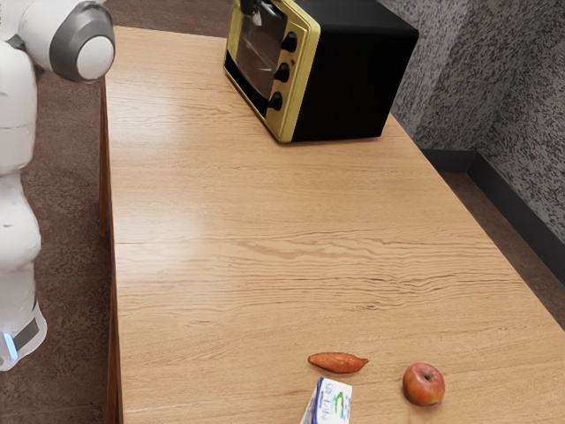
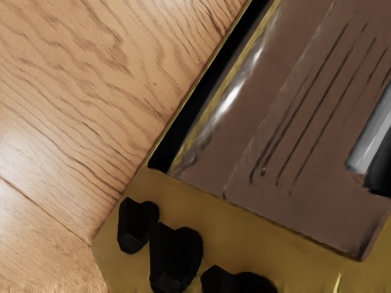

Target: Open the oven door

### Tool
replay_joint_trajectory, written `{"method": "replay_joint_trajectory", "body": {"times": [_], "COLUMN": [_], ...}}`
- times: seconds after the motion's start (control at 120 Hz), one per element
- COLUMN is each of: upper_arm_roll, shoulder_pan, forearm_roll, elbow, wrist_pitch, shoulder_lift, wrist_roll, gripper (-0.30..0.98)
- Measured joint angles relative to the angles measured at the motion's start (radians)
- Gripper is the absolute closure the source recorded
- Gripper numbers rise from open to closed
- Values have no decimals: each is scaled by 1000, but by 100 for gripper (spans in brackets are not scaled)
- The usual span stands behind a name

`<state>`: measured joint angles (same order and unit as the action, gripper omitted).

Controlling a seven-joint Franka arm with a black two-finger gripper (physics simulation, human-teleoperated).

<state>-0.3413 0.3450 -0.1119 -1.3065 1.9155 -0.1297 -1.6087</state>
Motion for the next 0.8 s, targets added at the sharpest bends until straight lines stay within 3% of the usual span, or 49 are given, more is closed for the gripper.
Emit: {"method": "replay_joint_trajectory", "body": {"times": [0.15, 0.342, 0.8], "upper_arm_roll": [33, 63, 60], "shoulder_pan": [118, 174, 255], "forearm_roll": [-25, -42, -87], "elbow": [-1, 15, 82], "wrist_pitch": [122, 241, 314], "shoulder_lift": [-42, -83, -169], "wrist_roll": [160, 323, 571], "gripper": [0, 0, 0]}}
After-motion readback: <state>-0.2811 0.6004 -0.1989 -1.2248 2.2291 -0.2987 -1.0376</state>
